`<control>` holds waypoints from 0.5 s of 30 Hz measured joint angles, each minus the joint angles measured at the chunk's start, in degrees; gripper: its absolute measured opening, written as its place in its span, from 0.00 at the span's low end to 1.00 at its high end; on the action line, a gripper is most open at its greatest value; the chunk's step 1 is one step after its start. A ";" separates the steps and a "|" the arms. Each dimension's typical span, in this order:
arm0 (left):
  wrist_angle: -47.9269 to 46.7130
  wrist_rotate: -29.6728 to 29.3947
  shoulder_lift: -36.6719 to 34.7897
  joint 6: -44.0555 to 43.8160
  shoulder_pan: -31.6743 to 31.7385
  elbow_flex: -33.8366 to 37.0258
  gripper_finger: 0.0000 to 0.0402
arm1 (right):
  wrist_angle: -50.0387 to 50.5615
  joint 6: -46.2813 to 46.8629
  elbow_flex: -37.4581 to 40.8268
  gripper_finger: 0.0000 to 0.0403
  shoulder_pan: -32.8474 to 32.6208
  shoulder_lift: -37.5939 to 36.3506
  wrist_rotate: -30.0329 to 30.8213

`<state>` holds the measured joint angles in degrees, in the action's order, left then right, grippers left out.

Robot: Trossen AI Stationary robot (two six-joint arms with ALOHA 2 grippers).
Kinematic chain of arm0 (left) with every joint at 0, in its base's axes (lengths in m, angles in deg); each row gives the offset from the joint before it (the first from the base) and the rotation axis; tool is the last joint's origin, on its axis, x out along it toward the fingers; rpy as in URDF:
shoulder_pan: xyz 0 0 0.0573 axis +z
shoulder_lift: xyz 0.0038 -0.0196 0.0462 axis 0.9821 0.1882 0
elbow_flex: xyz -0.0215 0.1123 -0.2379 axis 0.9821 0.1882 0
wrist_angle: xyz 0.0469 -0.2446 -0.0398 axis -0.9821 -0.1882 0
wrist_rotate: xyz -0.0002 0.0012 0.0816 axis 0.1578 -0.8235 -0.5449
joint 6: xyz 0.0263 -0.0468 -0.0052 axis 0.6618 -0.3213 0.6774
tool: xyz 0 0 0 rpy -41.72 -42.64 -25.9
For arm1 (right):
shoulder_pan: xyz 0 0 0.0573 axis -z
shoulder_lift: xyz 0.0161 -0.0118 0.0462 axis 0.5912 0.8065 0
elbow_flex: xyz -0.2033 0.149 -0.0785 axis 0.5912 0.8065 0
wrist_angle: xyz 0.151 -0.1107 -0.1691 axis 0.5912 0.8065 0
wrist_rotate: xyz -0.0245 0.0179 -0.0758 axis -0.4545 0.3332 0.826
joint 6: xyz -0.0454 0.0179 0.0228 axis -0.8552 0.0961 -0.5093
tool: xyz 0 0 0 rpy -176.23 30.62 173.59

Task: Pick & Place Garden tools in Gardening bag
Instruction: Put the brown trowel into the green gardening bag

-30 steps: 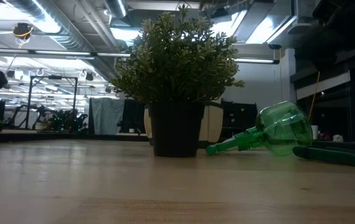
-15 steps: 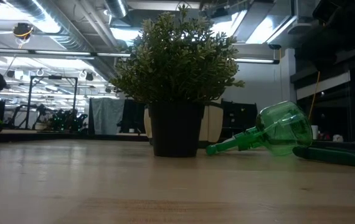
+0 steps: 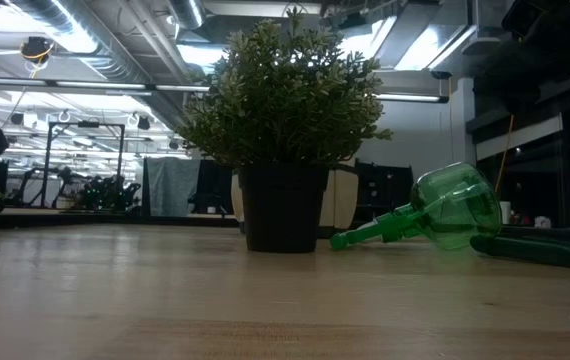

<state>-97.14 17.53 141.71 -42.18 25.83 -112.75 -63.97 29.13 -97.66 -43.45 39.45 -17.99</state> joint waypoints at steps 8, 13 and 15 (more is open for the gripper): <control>2.27 -0.99 0.14 0.76 -0.33 0.13 0.21 | 0.02 0.01 0.00 0.40 0.02 0.02 0.00; 3.64 -2.18 0.24 0.44 -0.33 0.24 0.16 | 0.02 0.00 0.00 0.40 0.01 0.01 0.00; 3.84 -2.36 0.24 0.44 -0.33 0.22 0.17 | 0.02 0.02 0.00 0.40 0.00 0.00 0.00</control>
<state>-93.30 15.17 141.95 -41.73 25.50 -112.52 -63.95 29.15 -97.66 -43.45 39.45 -17.99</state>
